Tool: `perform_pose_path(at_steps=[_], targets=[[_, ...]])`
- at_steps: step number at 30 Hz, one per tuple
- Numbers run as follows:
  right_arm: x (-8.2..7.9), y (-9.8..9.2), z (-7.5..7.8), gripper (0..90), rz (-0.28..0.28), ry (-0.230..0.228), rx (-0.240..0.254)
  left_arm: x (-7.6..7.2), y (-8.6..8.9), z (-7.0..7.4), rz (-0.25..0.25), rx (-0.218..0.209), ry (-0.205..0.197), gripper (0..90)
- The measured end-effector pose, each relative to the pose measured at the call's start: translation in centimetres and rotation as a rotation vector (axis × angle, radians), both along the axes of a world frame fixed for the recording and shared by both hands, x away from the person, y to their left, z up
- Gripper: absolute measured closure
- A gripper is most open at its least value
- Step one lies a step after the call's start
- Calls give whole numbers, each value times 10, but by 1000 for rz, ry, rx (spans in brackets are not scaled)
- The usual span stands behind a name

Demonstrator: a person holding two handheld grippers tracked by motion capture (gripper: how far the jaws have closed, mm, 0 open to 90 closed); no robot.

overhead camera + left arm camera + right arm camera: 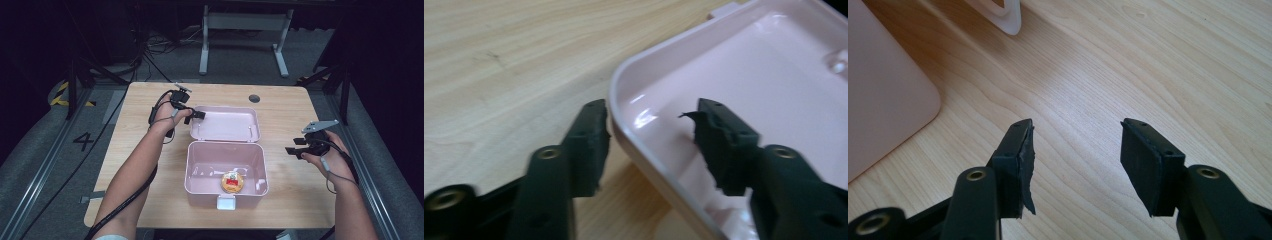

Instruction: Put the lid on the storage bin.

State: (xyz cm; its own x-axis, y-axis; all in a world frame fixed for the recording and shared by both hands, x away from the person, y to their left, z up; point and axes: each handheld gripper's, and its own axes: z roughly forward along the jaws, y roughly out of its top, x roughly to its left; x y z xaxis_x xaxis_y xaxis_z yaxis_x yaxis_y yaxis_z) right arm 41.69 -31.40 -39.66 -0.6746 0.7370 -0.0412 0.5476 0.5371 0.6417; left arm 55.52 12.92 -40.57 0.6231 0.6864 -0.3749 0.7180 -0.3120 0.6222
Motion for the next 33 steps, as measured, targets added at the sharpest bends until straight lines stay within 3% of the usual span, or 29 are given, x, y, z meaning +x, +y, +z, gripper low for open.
perform_pose_path(at_steps=[6, 9, 18, 28, 33], targets=[[0, 1, -1, 483, 4, 1, -5, 2, 8, 3, 42, -43, 18, 663], [0, 1, -1, 483, 6, 0, -6, 2, 10, 5, 53, -36, 24, 669], [2, 3, -2, 484, 13, 3, -6, -5, 8, 28, 66, -1, -76, 699], [4, 8, 0, 485, 31, -3, -9, -20, 13, 61, 75, -30, -205, 732], [4, 12, 3, 505, 42, 3, 5, -27, 16, 74, 71, -61, -236, 746]])
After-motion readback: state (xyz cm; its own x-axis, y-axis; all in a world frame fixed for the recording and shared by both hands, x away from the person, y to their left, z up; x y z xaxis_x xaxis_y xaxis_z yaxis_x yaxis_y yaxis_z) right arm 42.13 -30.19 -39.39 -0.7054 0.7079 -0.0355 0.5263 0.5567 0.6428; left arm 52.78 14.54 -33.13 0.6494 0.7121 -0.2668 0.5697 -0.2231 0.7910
